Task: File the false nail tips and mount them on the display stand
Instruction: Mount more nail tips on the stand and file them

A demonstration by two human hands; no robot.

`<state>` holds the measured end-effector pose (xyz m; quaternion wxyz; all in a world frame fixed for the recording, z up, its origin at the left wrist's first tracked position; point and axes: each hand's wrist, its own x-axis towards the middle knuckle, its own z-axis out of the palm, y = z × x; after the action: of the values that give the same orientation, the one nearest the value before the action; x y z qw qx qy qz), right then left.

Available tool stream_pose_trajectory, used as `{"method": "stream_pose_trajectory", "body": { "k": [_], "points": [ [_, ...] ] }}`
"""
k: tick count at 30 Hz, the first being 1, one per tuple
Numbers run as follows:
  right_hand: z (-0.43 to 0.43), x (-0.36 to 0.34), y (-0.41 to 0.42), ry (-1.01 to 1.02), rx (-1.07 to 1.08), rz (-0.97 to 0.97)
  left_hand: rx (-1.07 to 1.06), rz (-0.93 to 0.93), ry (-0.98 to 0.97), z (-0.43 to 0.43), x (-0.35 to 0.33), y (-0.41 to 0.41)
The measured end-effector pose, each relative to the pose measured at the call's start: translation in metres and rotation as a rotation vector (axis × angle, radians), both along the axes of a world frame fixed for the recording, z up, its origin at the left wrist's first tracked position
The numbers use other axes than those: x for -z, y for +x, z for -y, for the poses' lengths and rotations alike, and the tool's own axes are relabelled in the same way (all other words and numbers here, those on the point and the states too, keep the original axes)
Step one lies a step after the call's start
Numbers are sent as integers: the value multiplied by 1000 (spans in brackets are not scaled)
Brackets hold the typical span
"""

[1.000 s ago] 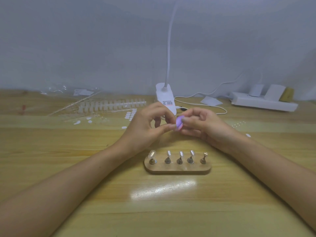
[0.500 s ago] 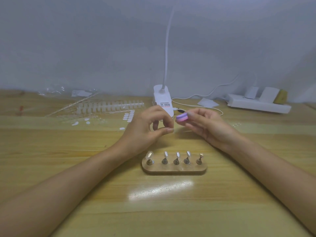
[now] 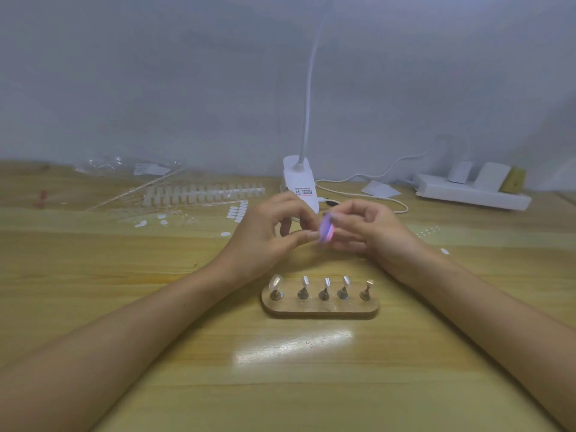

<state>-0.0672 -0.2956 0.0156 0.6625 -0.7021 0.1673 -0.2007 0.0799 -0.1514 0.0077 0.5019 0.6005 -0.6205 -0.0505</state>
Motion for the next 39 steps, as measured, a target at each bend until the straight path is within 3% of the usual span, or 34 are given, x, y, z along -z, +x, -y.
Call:
{"method": "stream_pose_trajectory", "body": {
  "k": [5, 8, 15, 19, 22, 26, 29, 33, 37, 39],
  "points": [
    [-2, 3, 0, 36, -130, 3, -24, -46, -33, -1, -2, -1],
    [-1, 4, 1, 105, -64, 89, -17, -45, -21, 0, -2, -1],
    [7, 1, -1, 90, -33, 74, -9, -16, -53, -1, -3, -2],
    [0, 3, 1, 80, -160, 45, -26, -3, -49, 0, -3, -1],
    [1, 2, 0, 126, 4, 122, -28, -15, -43, 0, -2, -2],
    [-8, 5, 3, 103, -140, 72, -67, -26, -66, -1, -2, 0],
    [-7, 5, 5, 156, 6, 145, -64, -22, -64, 0, -3, 0],
    [-7, 5, 2, 113, -143, 66, -71, -18, -68, 0, -3, 0],
    [-8, 7, 6, 188, -5, 159, -56, -19, -68, 0, -3, 0],
    [-8, 6, 4, 164, -90, 111, -61, -20, -67, 0, -3, 0]
  ]
}}
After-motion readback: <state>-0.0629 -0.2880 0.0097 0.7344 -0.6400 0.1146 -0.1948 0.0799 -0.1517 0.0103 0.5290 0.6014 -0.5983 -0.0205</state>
